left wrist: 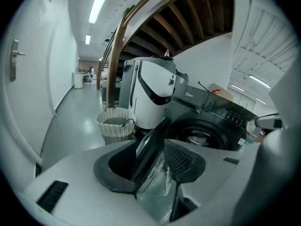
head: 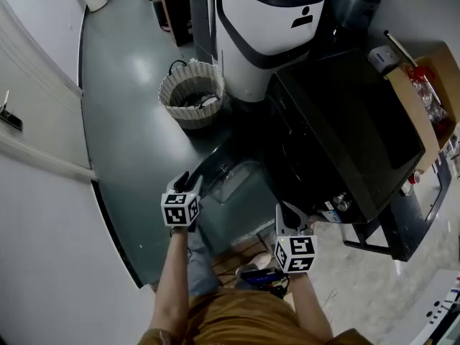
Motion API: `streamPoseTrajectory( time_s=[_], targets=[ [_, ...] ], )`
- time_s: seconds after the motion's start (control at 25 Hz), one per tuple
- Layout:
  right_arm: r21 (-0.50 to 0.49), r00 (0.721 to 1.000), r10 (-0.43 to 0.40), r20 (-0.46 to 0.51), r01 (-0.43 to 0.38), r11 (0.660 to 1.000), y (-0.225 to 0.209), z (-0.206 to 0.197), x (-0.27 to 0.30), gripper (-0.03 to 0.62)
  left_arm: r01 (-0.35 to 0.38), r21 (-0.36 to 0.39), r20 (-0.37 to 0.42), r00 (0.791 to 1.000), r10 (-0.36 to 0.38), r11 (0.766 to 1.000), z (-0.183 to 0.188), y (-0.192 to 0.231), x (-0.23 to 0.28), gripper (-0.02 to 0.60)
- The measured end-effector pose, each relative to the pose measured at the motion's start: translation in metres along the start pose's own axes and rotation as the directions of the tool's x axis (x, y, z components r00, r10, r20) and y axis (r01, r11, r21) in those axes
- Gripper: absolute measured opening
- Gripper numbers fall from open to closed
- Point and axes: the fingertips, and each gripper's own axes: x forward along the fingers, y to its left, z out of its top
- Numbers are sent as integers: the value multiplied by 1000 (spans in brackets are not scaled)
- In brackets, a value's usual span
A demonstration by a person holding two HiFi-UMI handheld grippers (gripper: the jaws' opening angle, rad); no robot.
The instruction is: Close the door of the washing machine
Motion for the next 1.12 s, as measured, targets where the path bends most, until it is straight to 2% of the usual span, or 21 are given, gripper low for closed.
streamPoseTrajectory(
  time_s=[0.16, 0.4, 0.6, 0.76, 1.12],
  targets=[
    [-18, 997, 13, -77, -14, 1000, 12, -25, 12, 12, 37, -21, -63, 997, -38, 999, -27, 15, 30, 187],
    [-16, 990, 14, -143, -17, 1000, 9, -46, 29, 12, 67, -62, -74, 995, -72, 996, -40, 21, 51, 186],
    [-22, 989, 24, -143, -28, 999, 8, -48, 31, 12, 71, -45, -72, 995, -74, 997, -42, 22, 53, 186],
    [-28, 989, 26, -144, -30, 999, 3, -46, 28, 12, 67, -60, -87, 994, -72, 996, -42, 22, 53, 186],
    [-44, 997, -7, -81, 4, 999, -16, -33, 15, 12, 53, -27, -111, 992, -55, 998, -45, 18, 52, 184]
  ],
)
